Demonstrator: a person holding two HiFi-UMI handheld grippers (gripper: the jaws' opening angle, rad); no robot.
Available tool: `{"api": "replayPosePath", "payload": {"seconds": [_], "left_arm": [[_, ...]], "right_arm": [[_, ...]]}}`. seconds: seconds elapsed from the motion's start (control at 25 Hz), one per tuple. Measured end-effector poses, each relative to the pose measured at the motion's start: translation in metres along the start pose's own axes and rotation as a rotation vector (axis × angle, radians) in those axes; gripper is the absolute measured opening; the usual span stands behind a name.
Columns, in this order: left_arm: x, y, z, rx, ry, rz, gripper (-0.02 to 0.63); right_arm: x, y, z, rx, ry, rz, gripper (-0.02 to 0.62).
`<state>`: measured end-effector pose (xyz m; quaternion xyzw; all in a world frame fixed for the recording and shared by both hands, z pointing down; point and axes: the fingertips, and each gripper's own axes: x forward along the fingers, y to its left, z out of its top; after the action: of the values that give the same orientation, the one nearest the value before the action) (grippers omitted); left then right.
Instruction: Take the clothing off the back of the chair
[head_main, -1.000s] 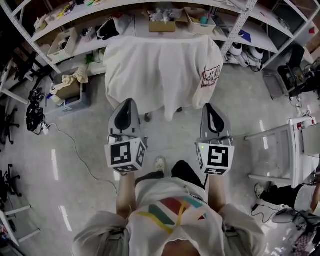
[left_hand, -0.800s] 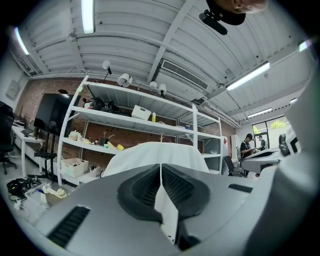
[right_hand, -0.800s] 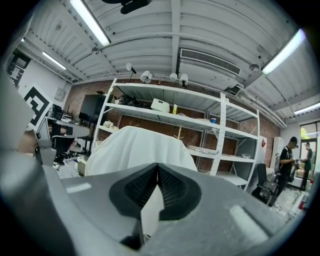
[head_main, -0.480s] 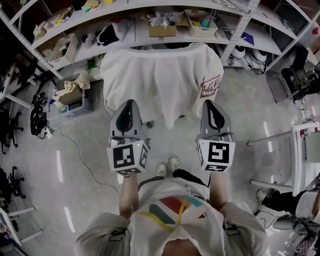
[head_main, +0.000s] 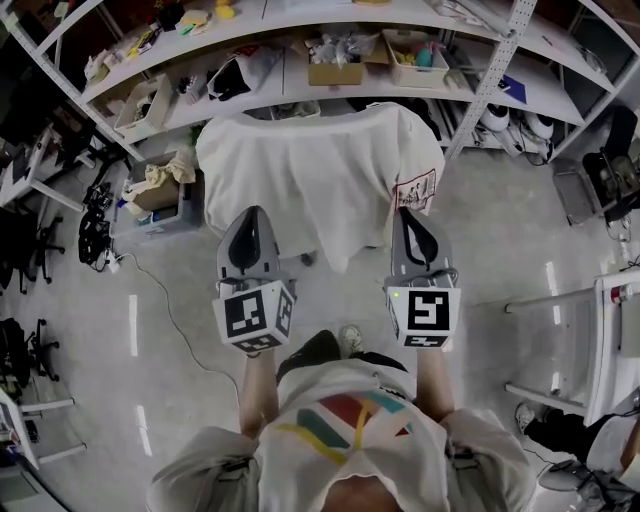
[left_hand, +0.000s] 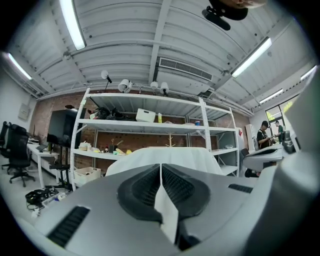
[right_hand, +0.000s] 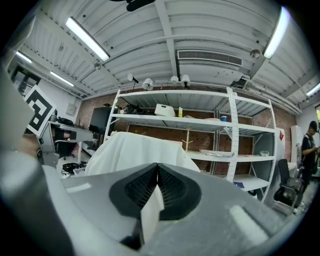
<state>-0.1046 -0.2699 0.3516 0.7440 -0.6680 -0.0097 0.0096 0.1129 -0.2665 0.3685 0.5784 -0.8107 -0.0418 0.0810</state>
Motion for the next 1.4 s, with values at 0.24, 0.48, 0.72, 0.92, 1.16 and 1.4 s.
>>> {"api": "replayPosePath", "payload": {"seconds": [0.24,0.48,0.72,0.92,1.16,1.4], "left_arm": [[0.007,0.005,-0.004,-0.009,0.008,0.012,0.021],[0.02,0.018,0.007,-0.012,-0.012,-0.008,0.021],[0.027,0.031,0.01,-0.018,-0.02,-0.01,0.021],[0.03,0.035,0.009,-0.023,-0.032,-0.001,0.021],[0.048,0.044,0.033,0.045,-0.078,-0.056,0.164],[0.09,0.105,0.041,0.134,-0.039,-0.011,0.229]], "right_arm": [[0.016,-0.004,-0.005,0.008,0.008,0.01,0.005],[0.028,-0.007,-0.001,0.005,0.004,-0.026,0.005],[0.032,-0.021,0.005,0.017,-0.006,-0.09,0.005],[0.035,-0.018,0.005,0.013,-0.005,-0.099,0.005],[0.044,-0.043,0.02,0.101,-0.05,-0.103,0.046],[0.072,-0.084,0.026,0.031,-0.013,-0.184,0.236]]}}
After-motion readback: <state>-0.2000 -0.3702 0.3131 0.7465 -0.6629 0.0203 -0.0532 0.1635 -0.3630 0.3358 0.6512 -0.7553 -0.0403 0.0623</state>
